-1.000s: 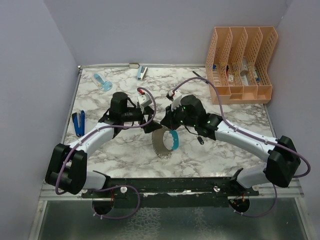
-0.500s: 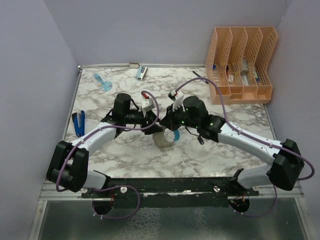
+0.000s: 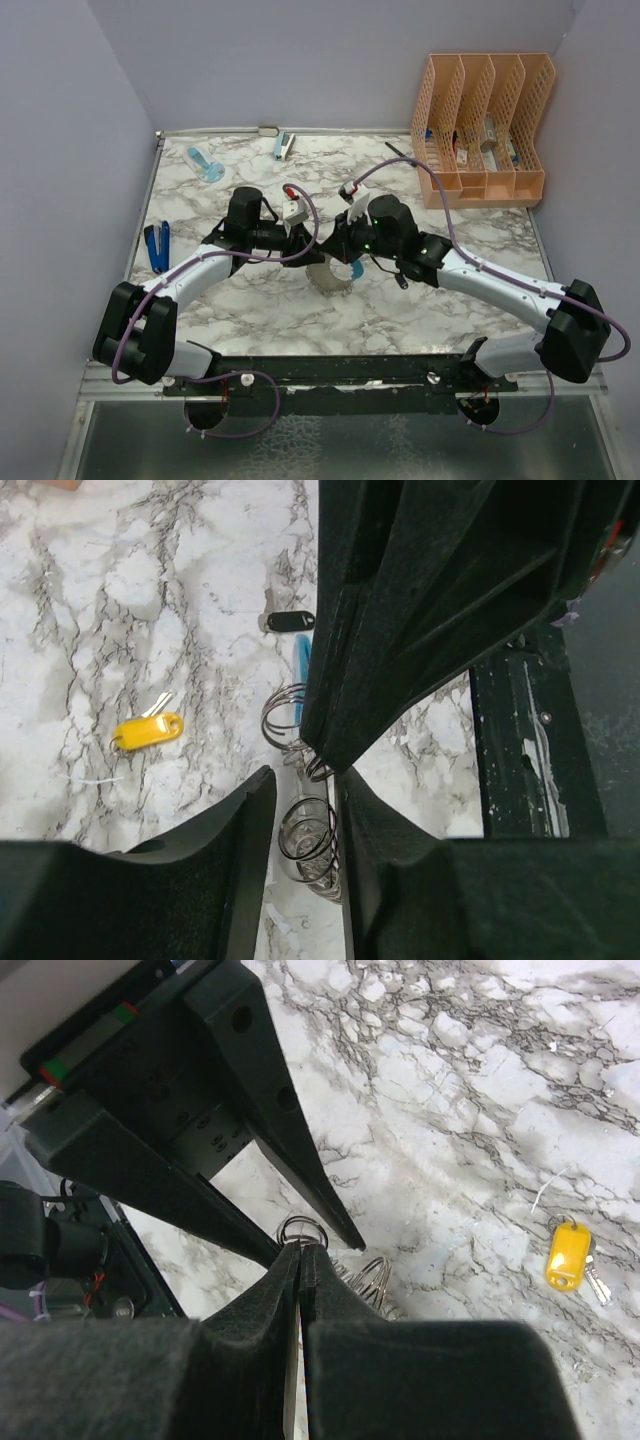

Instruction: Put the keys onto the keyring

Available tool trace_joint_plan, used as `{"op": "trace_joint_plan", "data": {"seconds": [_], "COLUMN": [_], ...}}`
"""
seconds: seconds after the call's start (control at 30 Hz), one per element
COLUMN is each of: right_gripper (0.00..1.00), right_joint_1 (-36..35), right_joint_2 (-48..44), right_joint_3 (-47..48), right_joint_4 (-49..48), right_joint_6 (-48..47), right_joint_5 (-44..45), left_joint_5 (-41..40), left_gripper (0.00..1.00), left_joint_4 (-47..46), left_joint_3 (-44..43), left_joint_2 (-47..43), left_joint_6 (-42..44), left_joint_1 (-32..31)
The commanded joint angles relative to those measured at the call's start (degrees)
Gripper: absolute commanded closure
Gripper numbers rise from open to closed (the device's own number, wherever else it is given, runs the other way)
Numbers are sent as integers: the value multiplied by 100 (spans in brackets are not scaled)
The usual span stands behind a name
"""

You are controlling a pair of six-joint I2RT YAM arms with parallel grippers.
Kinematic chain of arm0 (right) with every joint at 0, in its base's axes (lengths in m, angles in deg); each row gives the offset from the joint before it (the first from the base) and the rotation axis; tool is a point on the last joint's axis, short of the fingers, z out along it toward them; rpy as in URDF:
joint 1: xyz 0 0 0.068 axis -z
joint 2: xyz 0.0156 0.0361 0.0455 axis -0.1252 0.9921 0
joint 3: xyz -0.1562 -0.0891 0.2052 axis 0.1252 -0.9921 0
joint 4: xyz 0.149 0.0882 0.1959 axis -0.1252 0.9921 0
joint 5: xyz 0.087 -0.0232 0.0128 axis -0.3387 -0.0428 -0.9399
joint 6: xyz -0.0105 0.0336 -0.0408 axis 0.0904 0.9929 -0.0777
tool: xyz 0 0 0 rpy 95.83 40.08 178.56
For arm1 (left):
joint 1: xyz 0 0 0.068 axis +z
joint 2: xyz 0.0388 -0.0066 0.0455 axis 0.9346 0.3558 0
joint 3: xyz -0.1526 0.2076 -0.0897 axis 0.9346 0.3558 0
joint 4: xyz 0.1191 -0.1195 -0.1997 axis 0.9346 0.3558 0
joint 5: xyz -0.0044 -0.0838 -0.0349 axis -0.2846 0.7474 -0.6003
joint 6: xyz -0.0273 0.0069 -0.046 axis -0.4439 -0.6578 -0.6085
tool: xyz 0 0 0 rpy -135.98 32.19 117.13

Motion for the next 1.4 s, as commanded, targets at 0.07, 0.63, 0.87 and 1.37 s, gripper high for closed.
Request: {"op": "trace_joint_plan", "data": {"seconds": [0.07,0.63,0.87,1.37], "right_gripper": [98,93,73,71], "right_joint_1": [-34,-34,-29,-29], "right_joint_2": [-273,-618,-1421,-1488], "right_joint_3": [-193,-305,-538,-918], "right_joint_4": [-203,25,186,418], "right_joint_6": [100,-37,-430,-260], "right_joint_5": [35,505,1204,1076], "left_joint_5": [500,486,368,345], "left_gripper": [85,100,100,100], "left_joint_4": [298,599,866,971], "left_joint_3": [-316,-420,-519,-613], "left_joint_2": [-128,-110,-46,198], "left_joint_6": [285,429,523,352], "left_joint_1": [-31,-31,-31,-14]}}
